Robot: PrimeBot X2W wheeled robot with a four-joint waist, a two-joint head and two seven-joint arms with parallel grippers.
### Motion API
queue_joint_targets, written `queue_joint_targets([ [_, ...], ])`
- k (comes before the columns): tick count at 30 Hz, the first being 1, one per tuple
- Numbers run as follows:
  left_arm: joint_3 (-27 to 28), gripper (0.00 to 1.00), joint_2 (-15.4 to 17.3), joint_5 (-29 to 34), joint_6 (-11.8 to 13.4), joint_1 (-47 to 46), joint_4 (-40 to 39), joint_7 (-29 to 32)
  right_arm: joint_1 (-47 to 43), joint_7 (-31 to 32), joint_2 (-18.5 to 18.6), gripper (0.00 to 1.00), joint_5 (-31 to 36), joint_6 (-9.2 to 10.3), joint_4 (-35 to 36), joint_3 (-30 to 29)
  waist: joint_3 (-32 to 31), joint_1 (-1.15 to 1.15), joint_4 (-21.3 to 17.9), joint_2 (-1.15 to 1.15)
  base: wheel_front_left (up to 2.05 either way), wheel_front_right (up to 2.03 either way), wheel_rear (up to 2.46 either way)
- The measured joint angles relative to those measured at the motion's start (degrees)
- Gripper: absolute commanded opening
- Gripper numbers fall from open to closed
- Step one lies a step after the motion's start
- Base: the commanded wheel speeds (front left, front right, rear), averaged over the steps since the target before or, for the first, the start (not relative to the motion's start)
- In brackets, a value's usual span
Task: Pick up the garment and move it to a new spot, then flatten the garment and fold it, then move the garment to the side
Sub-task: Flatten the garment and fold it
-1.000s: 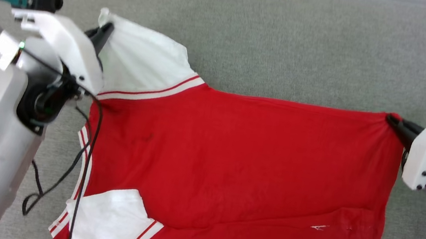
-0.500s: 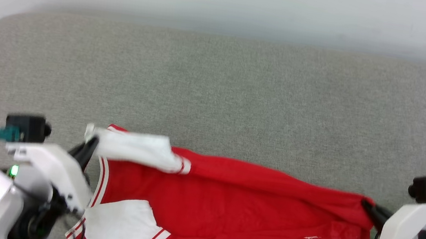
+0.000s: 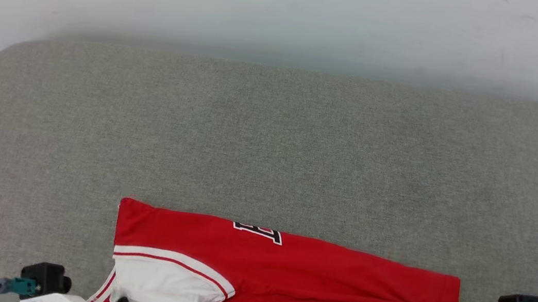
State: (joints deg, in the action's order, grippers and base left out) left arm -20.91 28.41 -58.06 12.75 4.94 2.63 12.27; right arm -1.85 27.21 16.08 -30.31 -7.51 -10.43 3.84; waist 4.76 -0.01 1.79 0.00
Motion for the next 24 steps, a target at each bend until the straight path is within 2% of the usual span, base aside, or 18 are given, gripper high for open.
queue_joint_targets([
  [1,-0.42,0.0,-0.71,-0.25,-0.25,0.2,0.41,-0.12,-0.49,-0.04,-0.18,0.0,0.19,0.0,-0.35,0.07,-0.18,0.0,-0.04,0.0,0.0,0.0,0.0],
  [2,-0.76,0.0,-1.4,-0.18,-0.45,0.36,0.85,-0.54,-0.91,-0.85,-0.46,0.23,0.33,0.0,-0.51,-0.09,-0.3,0.0,-0.09,0.0,0.0,0.0,0.0],
  [3,-1.03,0.27,-2.04,-0.16,-0.63,0.4,1.41,-0.98,-1.17,-1.87,-0.97,0.42,0.54,0.0,-0.68,-0.23,-0.44,0.0,-0.13,0.0,0.0,0.0,0.0],
  [4,-1.19,0.27,-2.48,-0.14,-0.83,0.38,1.99,-1.44,-1.47,-2.41,-1.29,0.42,0.78,0.0,-0.8,-0.12,-0.64,0.0,-0.16,0.0,0.0,0.0,0.0],
  [5,-1.3,0.82,-2.81,0.13,-1.11,0.38,2.48,-2.26,-1.81,-3.68,-1.58,1.0,1.16,0.01,-0.77,0.01,-0.8,0.0,-0.21,0.0,0.0,0.0,0.0],
  [6,-1.23,1.0,-3.11,0.58,-1.18,0.3,2.98,-3.27,-1.93,-5.33,-1.92,1.0,1.42,0.0,-0.51,0.01,-0.9,0.0,-0.29,0.0,0.0,0.0,0.0],
  [10,-1.19,1.0,-4.16,2.04,-2.61,-1.06,3.36,-6.76,-1.99,-10.58,-3.04,1.0,2.7,0.0,1.12,-0.68,-1.46,0.0,-0.45,0.0,0.0,0.0,0.0],
  [14,-0.7,1.0,-4.12,4.58,-3.16,-2.59,2.36,-11.21,-2.24,-12.7,-3.83,1.0,4.09,0.0,3.52,-2.14,-2.22,0.0,-0.68,0.0,0.0,0.0,0.0],
  [18,-0.33,1.0,-4.02,8.43,-3.2,-4.08,-0.26,-16.82,-2.43,-9.67,-4.0,1.0,4.49,0.0,5.11,-3.66,-3.01,0.0,-1.1,0.0,0.0,0.0,0.0],
  [21,-0.33,1.0,-4.04,11.24,-3.1,-4.85,-1.9,-20.4,-2.77,-6.5,-2.61,1.0,4.8,0.01,6.01,-4.92,-3.36,0.0,-1.34,0.0,0.0,0.0,0.0],
  [24,-0.44,1.0,-3.66,15.36,-1.92,-6.08,-3.35,-23.65,-2.76,-3.64,-1.11,1.0,5.16,0.01,6.82,-6.43,-3.33,0.0,-1.29,0.0,0.0,0.0,0.0],
])
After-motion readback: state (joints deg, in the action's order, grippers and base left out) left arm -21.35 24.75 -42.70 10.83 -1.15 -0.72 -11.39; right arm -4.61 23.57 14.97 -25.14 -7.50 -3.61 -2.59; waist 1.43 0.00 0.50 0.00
